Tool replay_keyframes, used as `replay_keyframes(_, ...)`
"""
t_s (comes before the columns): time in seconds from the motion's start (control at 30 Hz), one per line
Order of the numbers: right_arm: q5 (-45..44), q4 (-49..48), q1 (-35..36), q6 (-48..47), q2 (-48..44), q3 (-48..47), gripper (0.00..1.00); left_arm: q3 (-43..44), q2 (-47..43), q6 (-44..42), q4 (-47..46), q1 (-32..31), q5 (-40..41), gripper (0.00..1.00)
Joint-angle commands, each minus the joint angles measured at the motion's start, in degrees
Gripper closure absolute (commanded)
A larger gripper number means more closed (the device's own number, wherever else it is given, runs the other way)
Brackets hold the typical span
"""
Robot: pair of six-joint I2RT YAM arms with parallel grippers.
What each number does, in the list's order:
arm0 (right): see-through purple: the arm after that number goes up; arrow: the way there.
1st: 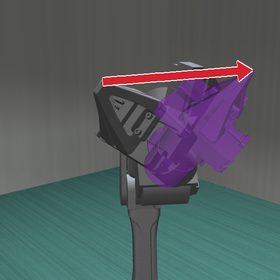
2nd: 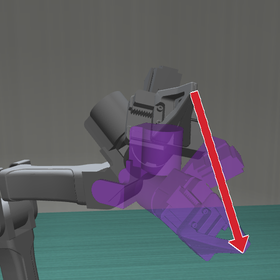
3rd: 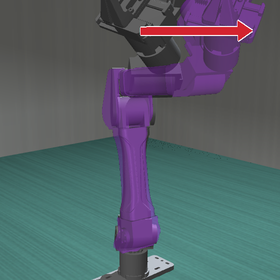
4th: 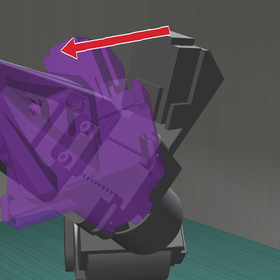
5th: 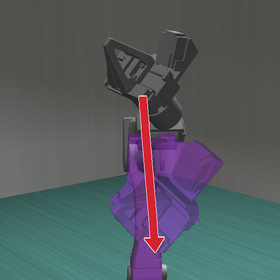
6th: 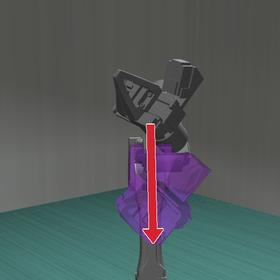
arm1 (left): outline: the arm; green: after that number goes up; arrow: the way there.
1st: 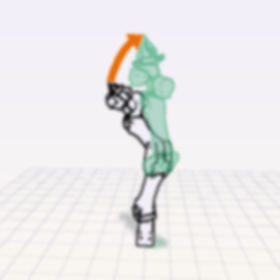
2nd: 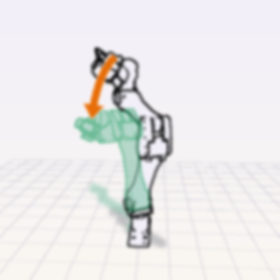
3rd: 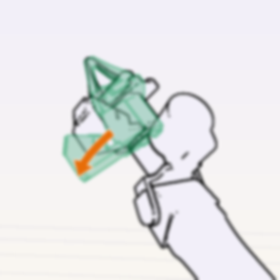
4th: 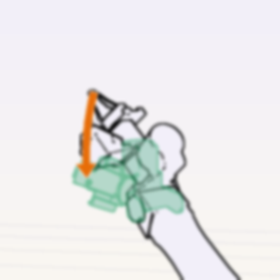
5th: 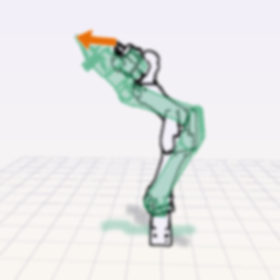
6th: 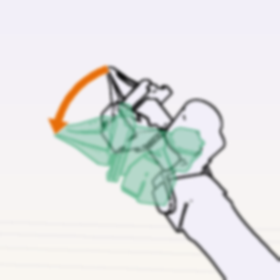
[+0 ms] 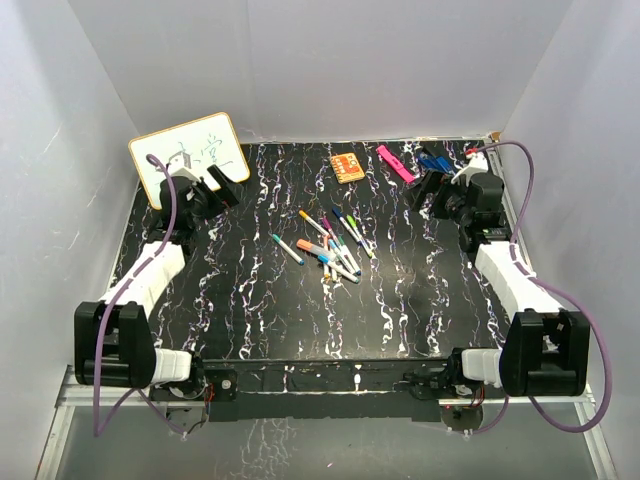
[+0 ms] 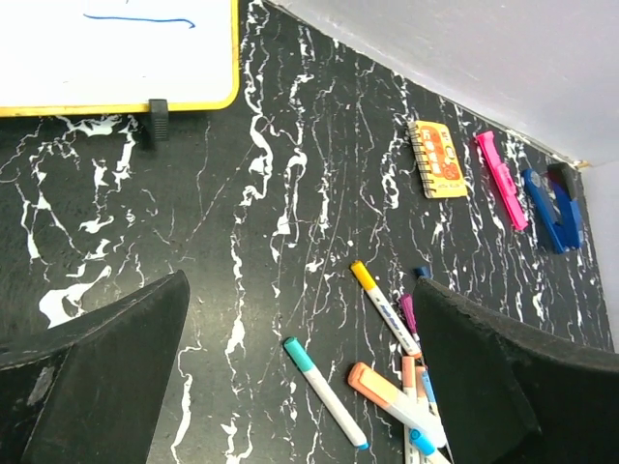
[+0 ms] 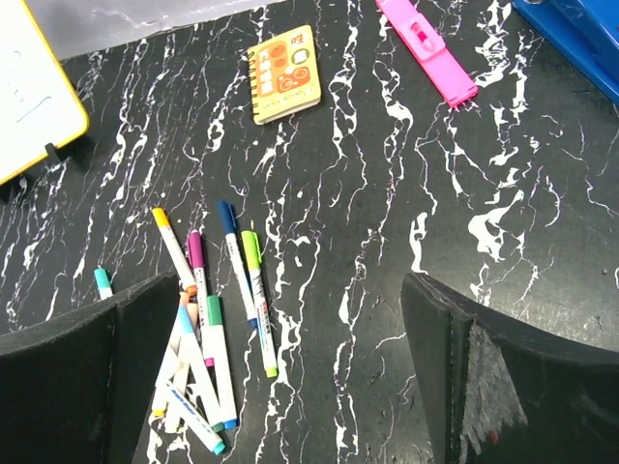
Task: Open the pen caps
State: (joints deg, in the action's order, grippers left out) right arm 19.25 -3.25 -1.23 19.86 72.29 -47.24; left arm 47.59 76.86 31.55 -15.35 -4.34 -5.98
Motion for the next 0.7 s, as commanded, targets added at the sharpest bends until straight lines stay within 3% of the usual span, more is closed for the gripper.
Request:
replay_keyframes(0.0, -4.5, 3.8, 4.7, -3.5, 0.3, -5.8, 0.02, -0.8, -3.3, -1.5, -0.7, 0.0, -3.4, 0.01)
replay_keyframes(0.13, -16.7, 9.7, 16.6, -9.5, 3.5, -10.8, 0.02, -3.4, -6.1, -1.4, -0.3, 0.0, -3.3, 0.01)
replay_keyframes(0.23, -20.5, 13.5, 22.9, -11.2, 7.7, -15.4, 0.02, -3.5, -7.3, -1.7, 0.6, 0.1, -3.5, 0.01)
replay_keyframes(0.43, -24.5, 17.1, 29.3, -13.0, 10.9, -20.0, 0.02, -0.7, -6.4, -3.0, 4.6, 0.1, -1.8, 0.01)
replay_keyframes(0.67, -22.6, 20.3, 32.2, -15.1, 13.4, -24.3, 0.02, -1.2, -7.3, -0.8, 5.1, 0.1, -1.0, 0.02)
